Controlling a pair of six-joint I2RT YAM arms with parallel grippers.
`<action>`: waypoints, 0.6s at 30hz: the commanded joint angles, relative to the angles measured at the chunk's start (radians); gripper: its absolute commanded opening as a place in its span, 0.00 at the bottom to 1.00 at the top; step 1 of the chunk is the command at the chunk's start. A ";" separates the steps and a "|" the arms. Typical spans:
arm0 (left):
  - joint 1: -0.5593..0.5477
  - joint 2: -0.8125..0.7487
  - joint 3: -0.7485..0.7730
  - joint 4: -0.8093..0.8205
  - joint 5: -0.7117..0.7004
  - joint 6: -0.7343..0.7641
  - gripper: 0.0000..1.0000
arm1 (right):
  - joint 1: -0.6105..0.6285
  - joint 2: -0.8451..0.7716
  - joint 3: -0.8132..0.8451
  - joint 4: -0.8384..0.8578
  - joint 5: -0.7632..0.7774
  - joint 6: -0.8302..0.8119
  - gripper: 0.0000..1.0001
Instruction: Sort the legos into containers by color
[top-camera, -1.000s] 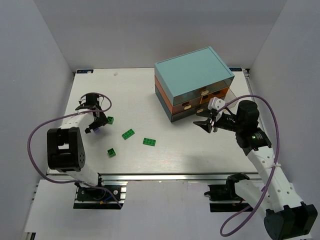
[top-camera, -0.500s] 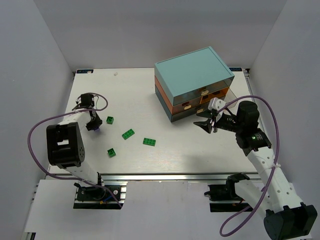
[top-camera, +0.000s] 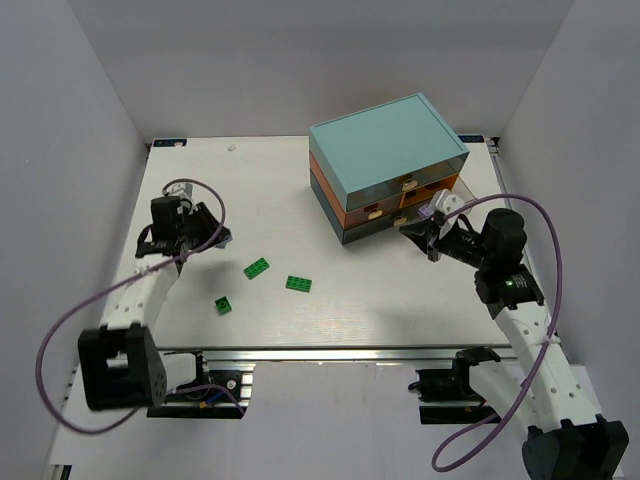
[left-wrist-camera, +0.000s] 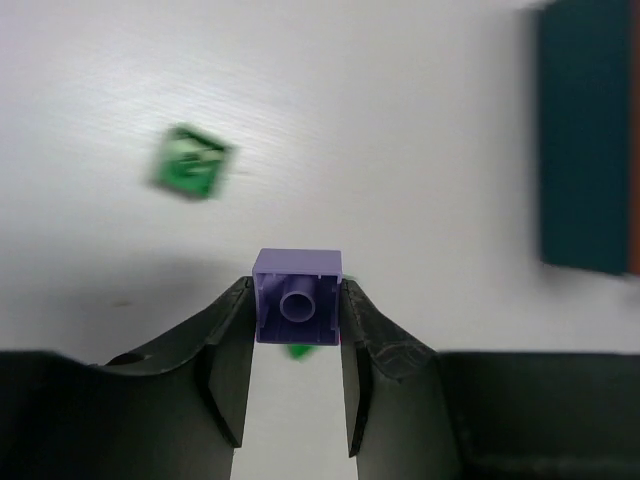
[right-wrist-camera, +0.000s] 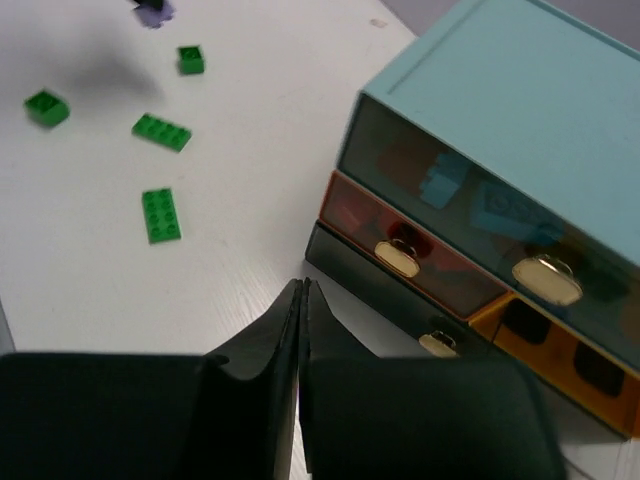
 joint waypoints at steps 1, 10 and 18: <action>-0.041 -0.197 -0.091 0.185 0.339 -0.030 0.00 | -0.024 -0.054 -0.028 0.161 0.152 0.148 0.00; -0.292 -0.351 -0.152 0.365 0.570 -0.108 0.00 | -0.099 0.024 0.023 0.131 0.143 0.321 0.00; -0.602 -0.195 0.011 0.367 0.509 -0.059 0.00 | -0.225 -0.014 0.041 0.149 0.221 0.373 0.08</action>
